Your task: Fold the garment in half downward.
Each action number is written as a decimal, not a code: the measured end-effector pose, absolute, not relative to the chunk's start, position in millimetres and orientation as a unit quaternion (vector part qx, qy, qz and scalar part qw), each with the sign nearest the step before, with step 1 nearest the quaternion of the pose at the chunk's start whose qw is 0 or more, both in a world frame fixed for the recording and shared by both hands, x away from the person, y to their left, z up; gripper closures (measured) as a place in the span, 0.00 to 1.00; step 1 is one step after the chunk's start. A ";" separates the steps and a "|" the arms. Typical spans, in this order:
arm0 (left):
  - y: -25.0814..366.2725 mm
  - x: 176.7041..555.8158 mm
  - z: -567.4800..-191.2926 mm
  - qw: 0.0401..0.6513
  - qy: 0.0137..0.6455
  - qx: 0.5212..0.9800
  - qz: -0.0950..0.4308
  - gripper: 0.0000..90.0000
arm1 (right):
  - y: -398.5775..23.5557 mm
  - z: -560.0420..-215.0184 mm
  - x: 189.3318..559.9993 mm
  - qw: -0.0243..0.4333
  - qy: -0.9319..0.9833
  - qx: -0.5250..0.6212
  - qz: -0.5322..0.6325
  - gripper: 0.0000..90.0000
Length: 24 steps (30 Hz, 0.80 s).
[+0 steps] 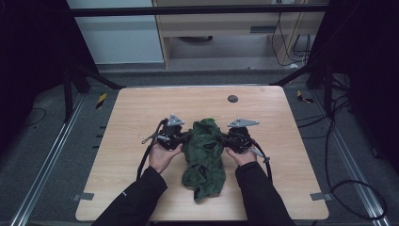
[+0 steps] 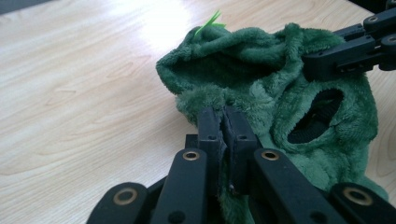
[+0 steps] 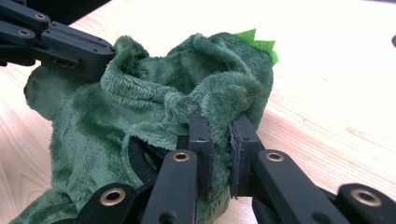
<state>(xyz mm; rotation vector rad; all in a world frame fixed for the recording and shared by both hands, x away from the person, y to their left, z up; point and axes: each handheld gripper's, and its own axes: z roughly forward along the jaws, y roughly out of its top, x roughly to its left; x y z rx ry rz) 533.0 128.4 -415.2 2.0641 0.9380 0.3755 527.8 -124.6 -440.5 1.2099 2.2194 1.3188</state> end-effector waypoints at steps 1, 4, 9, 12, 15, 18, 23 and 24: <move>128.9 529.3 -411.5 0.409 0.368 0.821 0.151 0.96 | -124.5 -437.3 524.7 0.147 0.771 0.415 0.460 0.92; 130.0 521.3 -405.7 0.408 0.358 0.825 0.157 0.96 | -124.8 -433.1 519.8 0.149 0.772 0.406 0.466 0.92; 132.9 511.9 -399.7 0.411 0.350 0.826 0.160 0.96 | -124.8 -426.5 510.9 0.152 0.773 0.393 0.474 0.92; 135.7 502.7 -395.3 0.419 0.345 0.825 0.159 0.96 | -124.6 -422.5 502.8 0.152 0.774 0.383 0.481 0.92; 136.6 498.7 -394.7 0.421 0.342 0.825 0.158 0.96 | -125.1 -421.8 496.6 0.153 0.776 0.375 0.483 0.92; 136.7 490.4 -397.0 0.420 0.340 0.827 0.155 0.96 | -125.7 -422.3 489.9 0.152 0.779 0.367 0.485 0.91; 137.7 482.0 -400.9 0.421 0.338 0.829 0.149 0.96 | -127.2 -424.1 481.0 0.149 0.781 0.362 0.486 0.91; 138.5 478.1 -402.2 0.422 0.338 0.828 0.145 0.96 | -127.7 -426.0 477.2 0.146 0.783 0.359 0.486 0.91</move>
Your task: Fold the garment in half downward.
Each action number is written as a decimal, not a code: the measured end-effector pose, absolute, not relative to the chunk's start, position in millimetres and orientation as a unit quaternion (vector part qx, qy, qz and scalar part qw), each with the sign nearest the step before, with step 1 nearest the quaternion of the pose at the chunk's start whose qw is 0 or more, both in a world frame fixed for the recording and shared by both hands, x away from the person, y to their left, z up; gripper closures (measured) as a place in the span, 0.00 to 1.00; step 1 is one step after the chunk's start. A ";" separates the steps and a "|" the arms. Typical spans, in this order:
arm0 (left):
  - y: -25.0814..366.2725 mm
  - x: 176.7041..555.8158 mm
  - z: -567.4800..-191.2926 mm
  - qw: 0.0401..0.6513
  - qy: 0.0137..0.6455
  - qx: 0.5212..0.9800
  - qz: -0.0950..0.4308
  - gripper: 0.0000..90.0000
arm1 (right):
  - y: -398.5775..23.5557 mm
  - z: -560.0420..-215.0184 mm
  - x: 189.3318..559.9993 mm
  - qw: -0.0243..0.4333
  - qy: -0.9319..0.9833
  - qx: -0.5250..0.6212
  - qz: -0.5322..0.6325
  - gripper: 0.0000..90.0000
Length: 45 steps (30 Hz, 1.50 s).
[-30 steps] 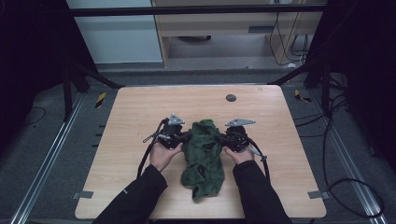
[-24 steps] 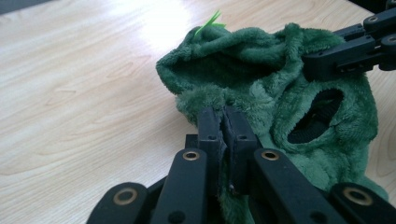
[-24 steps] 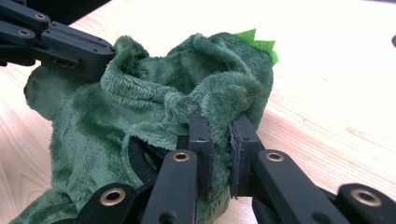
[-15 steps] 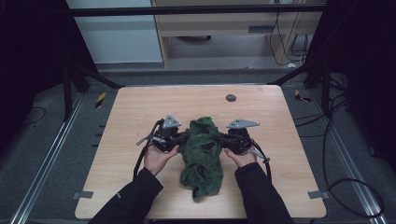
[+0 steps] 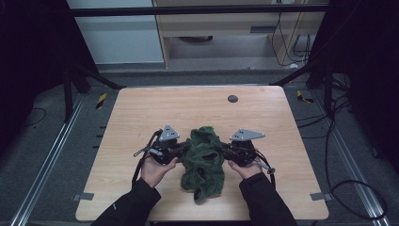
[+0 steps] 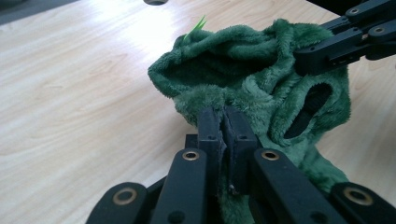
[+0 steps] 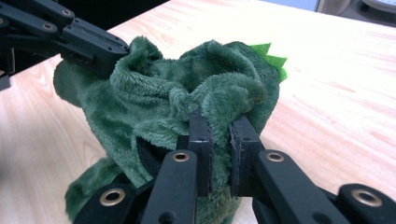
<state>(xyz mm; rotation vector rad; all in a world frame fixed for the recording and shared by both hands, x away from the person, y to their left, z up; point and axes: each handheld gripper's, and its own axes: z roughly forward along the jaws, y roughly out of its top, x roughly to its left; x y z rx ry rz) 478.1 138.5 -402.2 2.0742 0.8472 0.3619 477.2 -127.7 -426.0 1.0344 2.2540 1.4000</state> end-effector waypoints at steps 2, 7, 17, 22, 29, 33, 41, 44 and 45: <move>138.9 473.9 -402.9 0.422 0.338 0.829 0.141 0.96 | -128.3 -427.8 473.5 0.144 0.785 0.358 0.485 0.91; 140.8 462.6 -408.3 0.418 0.336 0.833 0.136 0.96 | -132.9 -433.2 464.5 0.136 0.786 0.357 0.487 0.91; 137.7 439.3 -426.5 0.406 0.325 0.846 0.122 0.95 | -131.6 -449.1 448.7 0.113 0.796 0.351 0.479 0.90; 140.0 428.1 -438.0 0.394 0.326 0.853 0.104 0.94 | -133.3 -457.2 438.8 0.101 0.805 0.347 0.471 0.88; 142.3 419.2 -454.3 0.376 0.328 0.862 0.092 0.93 | -136.8 -469.2 429.9 0.075 0.811 0.355 0.459 0.85; 142.3 417.4 -461.6 0.371 0.331 0.864 0.079 0.93 | -138.4 -477.0 427.3 0.060 0.815 0.367 0.444 0.85; 139.0 415.1 -465.0 0.364 0.331 0.867 0.081 0.93 | -138.7 -484.3 424.2 0.054 0.821 0.372 0.429 0.83; 141.5 415.7 -462.6 0.368 0.332 0.864 0.082 0.89 | -139.2 -483.4 424.5 0.056 0.819 0.372 0.434 0.79; 141.5 415.7 -462.6 0.368 0.332 0.864 0.082 0.85 | -139.2 -483.4 424.5 0.056 0.819 0.372 0.434 0.79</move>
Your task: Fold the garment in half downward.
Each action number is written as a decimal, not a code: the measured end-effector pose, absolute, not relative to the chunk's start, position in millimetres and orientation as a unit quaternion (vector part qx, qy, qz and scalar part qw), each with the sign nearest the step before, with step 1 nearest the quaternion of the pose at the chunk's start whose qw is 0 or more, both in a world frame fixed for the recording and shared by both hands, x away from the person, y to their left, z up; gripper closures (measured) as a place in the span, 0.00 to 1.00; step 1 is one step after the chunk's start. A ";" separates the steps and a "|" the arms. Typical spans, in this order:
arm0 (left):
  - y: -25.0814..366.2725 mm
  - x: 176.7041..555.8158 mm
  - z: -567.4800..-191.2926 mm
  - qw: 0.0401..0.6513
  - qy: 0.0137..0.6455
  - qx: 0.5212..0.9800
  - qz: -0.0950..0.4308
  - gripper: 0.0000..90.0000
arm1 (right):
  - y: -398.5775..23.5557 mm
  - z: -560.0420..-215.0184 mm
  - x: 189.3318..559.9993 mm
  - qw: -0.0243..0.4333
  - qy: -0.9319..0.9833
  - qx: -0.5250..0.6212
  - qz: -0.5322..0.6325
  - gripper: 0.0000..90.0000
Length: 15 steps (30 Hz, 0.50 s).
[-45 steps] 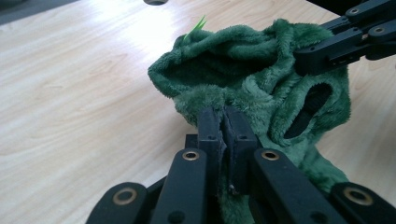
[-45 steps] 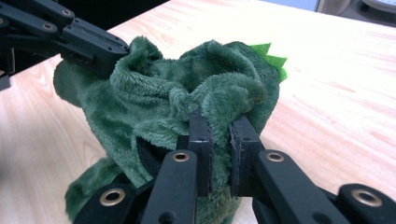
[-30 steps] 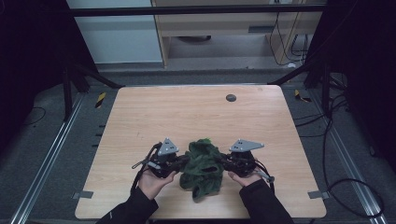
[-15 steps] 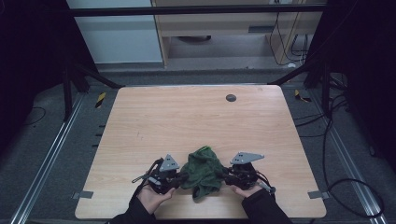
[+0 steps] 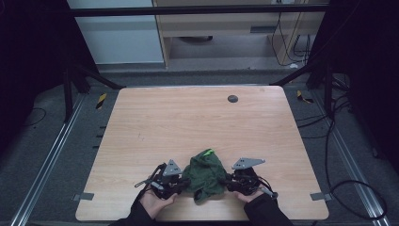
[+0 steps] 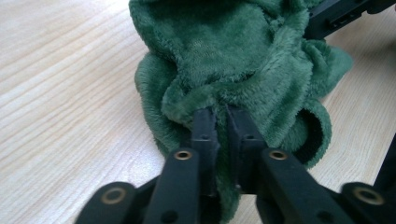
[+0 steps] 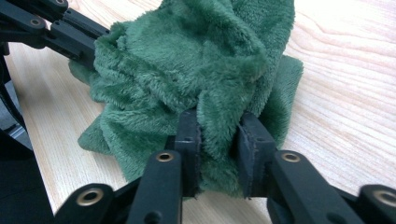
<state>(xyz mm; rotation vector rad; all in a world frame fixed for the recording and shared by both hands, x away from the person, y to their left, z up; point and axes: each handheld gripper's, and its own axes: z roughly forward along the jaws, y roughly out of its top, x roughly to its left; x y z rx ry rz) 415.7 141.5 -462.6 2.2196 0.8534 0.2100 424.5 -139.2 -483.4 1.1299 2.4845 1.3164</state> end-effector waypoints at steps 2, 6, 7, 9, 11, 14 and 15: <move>146.5 416.3 -456.6 0.377 0.335 0.859 0.084 0.79 | -141.5 -480.3 424.6 0.051 0.812 0.378 0.442 0.74; 154.3 418.7 -447.0 0.392 0.344 0.848 0.095 0.72 | -145.1 -474.2 425.6 0.054 0.803 0.376 0.459 0.69; 156.6 419.6 -444.7 0.397 0.348 0.844 0.097 0.70 | -146.1 -472.3 425.7 0.057 0.800 0.377 0.464 0.68; 161.3 421.7 -440.6 0.402 0.354 0.839 0.100 0.68 | -148.5 -468.3 426.0 0.061 0.794 0.379 0.471 0.67; 164.9 424.2 -436.9 0.403 0.358 0.836 0.102 0.67 | -151.2 -464.3 426.9 0.068 0.788 0.381 0.478 0.66; 166.7 429.7 -431.0 0.405 0.363 0.832 0.108 0.65 | -153.5 -458.3 431.0 0.077 0.780 0.386 0.486 0.65; 166.2 432.9 -429.4 0.404 0.363 0.832 0.110 0.64 | -153.6 -456.6 433.4 0.080 0.778 0.388 0.487 0.65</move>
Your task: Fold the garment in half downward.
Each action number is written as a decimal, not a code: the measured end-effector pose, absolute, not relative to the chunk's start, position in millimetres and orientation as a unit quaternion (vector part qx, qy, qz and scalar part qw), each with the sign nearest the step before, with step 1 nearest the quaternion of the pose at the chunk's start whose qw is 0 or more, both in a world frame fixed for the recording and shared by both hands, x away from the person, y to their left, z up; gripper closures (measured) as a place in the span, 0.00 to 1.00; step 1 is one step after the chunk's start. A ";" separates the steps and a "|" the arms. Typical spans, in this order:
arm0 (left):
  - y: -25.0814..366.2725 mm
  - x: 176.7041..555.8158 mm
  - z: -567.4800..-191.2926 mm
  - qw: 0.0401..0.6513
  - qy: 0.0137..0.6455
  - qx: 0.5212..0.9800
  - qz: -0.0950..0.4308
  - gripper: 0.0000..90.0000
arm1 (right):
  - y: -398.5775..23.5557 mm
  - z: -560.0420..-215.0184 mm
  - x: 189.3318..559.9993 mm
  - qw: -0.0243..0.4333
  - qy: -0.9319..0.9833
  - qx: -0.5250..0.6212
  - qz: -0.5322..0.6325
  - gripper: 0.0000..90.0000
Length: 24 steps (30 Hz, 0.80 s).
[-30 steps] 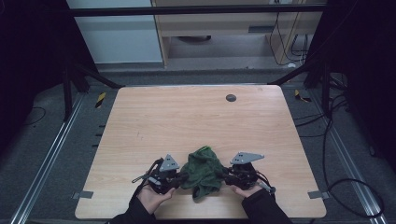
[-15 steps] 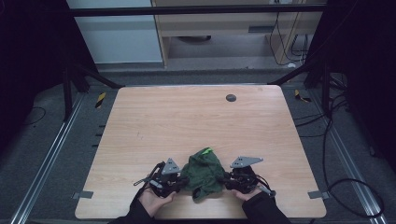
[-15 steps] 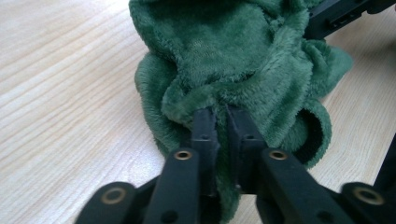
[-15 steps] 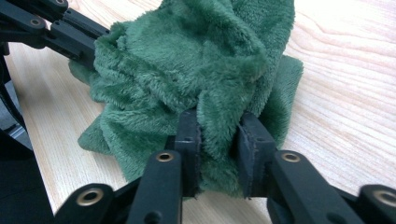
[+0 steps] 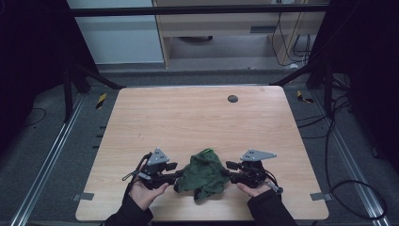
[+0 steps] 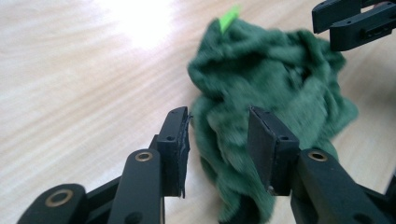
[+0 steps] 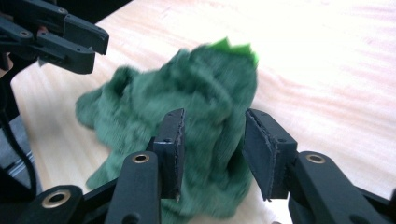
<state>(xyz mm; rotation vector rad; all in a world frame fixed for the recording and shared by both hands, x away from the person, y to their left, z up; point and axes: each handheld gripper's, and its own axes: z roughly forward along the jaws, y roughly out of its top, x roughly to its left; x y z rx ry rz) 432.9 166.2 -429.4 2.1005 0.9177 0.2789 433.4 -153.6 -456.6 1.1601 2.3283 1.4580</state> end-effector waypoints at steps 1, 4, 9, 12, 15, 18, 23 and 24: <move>164.9 436.7 -428.6 0.403 0.366 0.831 0.112 0.64 | -153.1 -454.9 435.9 0.081 0.777 0.390 0.488 0.65; 159.8 447.6 -426.8 0.404 0.366 0.832 0.101 0.63 | -150.3 -451.0 443.1 0.087 0.774 0.393 0.488 0.65; 152.6 465.0 -425.7 0.402 0.370 0.831 0.107 0.63 | -147.1 -450.0 453.8 0.088 0.772 0.398 0.488 0.65; 147.7 475.9 -429.0 0.404 0.376 0.829 0.097 0.64 | -143.6 -450.9 461.1 0.086 0.773 0.400 0.485 0.66; 142.9 479.9 -432.4 0.401 0.375 0.831 0.094 0.64 | -140.1 -452.0 466.1 0.084 0.773 0.402 0.483 0.66; 134.5 485.0 -439.9 0.385 0.367 0.842 0.088 0.65 | -134.2 -457.6 473.0 0.076 0.777 0.405 0.475 0.65; 129.5 488.0 -448.5 0.373 0.361 0.851 0.077 0.66 | -129.1 -465.9 473.7 0.067 0.789 0.402 0.459 0.65; 127.7 488.2 -453.6 0.371 0.360 0.853 0.071 0.66 | -127.8 -469.6 473.7 0.062 0.793 0.403 0.453 0.65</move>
